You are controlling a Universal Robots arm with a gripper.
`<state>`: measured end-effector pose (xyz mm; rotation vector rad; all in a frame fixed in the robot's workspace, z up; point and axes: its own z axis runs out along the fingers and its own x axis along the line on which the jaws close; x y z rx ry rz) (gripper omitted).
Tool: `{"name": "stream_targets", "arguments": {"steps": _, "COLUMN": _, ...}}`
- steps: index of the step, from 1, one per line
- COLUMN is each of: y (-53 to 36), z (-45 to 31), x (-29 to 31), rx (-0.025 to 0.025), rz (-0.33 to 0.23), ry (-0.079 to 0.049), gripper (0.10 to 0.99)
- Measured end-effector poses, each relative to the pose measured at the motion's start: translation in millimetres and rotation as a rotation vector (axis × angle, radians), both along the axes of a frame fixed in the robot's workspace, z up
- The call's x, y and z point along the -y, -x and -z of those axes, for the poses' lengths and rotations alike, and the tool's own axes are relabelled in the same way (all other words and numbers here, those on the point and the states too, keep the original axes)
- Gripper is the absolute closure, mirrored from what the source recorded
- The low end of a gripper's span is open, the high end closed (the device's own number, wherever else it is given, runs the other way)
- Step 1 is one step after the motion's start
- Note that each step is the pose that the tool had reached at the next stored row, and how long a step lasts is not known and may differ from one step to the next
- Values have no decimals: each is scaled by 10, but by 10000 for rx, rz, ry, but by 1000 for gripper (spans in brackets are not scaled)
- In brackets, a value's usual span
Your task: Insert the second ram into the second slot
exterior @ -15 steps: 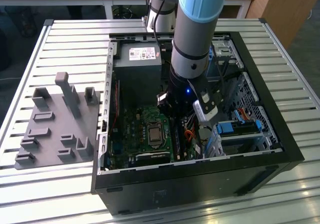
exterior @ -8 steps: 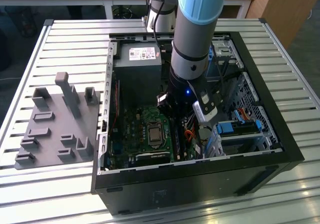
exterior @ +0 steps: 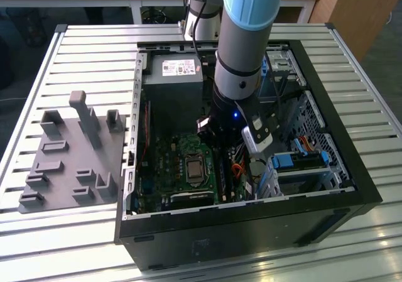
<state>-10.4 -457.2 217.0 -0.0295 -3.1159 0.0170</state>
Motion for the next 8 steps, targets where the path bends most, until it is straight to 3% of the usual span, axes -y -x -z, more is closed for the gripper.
{"name": "stream_targets", "arguments": {"steps": 8, "y": 4, "z": 26, "x": -1, "rx": 1, "rz": 17, "ry": -3, "gripper": 949}}
